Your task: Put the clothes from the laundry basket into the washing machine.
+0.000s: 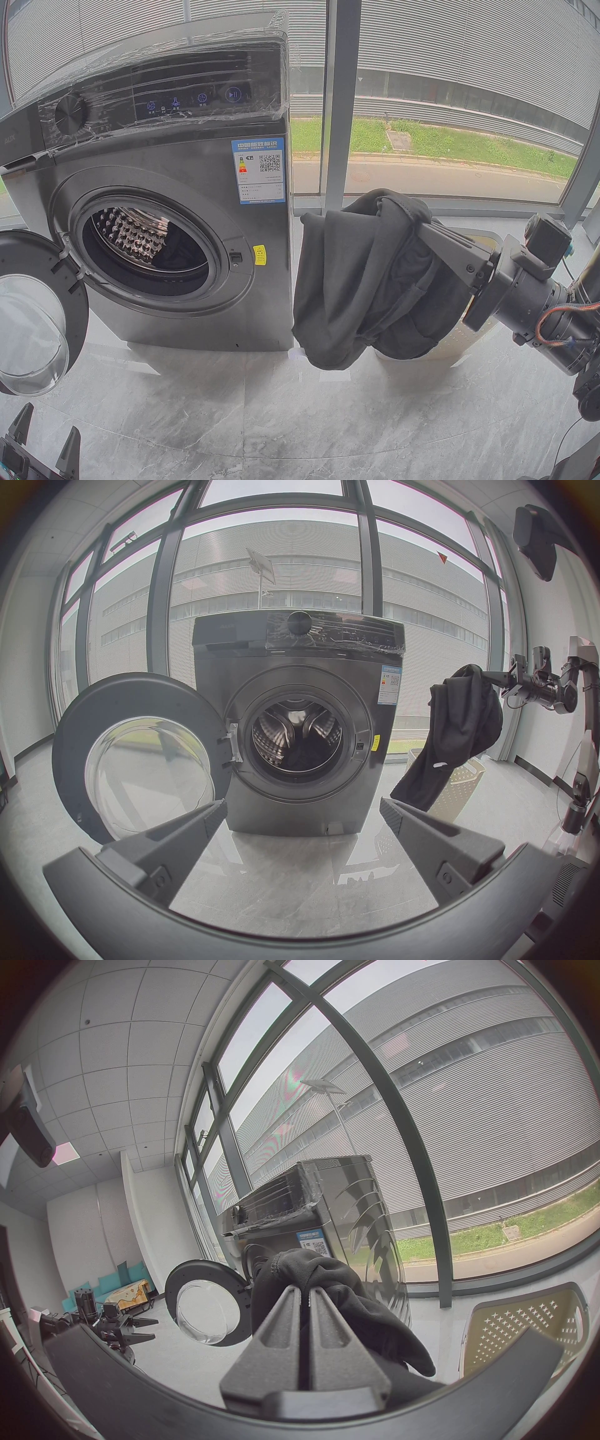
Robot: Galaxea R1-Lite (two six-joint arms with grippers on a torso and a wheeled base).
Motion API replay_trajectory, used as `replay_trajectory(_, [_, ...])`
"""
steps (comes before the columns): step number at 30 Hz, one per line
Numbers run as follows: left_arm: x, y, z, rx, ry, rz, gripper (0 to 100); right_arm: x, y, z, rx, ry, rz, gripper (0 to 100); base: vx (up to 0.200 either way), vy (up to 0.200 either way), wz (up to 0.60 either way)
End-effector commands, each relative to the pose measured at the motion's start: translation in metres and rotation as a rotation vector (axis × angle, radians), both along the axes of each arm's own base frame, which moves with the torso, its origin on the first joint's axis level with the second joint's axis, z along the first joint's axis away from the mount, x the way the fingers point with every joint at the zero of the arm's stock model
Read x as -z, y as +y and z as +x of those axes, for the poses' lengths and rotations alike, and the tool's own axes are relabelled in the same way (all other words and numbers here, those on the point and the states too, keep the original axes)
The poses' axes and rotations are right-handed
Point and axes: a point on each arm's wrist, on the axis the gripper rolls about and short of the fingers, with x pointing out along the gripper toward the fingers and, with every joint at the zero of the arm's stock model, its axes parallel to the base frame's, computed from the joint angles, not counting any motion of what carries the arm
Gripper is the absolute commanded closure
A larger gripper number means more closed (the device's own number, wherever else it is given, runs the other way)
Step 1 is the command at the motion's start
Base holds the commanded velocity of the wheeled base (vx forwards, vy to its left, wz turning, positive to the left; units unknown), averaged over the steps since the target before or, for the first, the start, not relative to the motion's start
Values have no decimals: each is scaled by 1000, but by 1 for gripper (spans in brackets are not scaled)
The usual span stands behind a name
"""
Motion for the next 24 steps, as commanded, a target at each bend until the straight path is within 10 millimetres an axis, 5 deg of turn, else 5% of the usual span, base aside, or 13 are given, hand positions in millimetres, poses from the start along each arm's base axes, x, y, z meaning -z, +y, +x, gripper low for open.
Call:
replay_trajectory(1, [5,0,0,0,-1,0,0,2,0,0,1,6,-4,100,0,0,0])
replay_trajectory(7, [5,0,0,0,-1,1,0,5,-1,1,5,16,-13,100,0,0,0])
replay_trajectory(24, [5,0,0,0,-1,-2,0,9,0,1,7,28,-23,100,0,200,0])
